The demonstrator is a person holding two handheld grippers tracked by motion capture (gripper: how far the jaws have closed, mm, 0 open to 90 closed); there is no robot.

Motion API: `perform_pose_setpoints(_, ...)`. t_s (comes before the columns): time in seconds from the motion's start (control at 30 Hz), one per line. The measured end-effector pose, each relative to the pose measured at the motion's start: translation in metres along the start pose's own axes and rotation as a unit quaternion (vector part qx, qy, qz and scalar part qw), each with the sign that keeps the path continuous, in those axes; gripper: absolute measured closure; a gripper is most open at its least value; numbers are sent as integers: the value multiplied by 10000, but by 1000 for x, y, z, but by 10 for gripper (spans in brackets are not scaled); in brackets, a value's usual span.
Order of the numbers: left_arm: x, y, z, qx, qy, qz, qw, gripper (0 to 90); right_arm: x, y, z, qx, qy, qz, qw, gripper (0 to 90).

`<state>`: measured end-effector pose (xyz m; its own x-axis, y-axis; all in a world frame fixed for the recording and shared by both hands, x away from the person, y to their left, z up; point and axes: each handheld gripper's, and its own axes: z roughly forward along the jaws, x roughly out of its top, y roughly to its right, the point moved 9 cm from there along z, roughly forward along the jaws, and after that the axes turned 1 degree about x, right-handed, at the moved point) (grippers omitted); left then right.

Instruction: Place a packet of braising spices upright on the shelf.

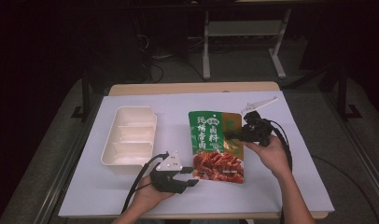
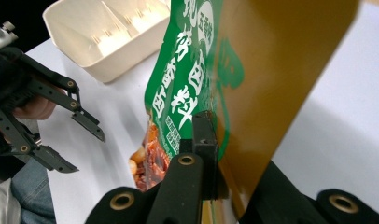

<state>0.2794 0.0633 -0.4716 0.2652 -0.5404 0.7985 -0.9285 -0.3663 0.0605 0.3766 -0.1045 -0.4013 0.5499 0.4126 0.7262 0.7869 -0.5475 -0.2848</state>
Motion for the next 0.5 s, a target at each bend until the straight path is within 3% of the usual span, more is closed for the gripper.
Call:
perform_pose_setpoints(0.37, -10, 7, -17, 70, 107, 80, 9999, 459, 21, -23, -8, 10, 192, -282, 9994, 894)
perform_pose_setpoints(0.5, -16, 11, -23, 138, 104, 104, 9998, 381, 30, -34, -10, 17, 216, -396, 9990, 895)
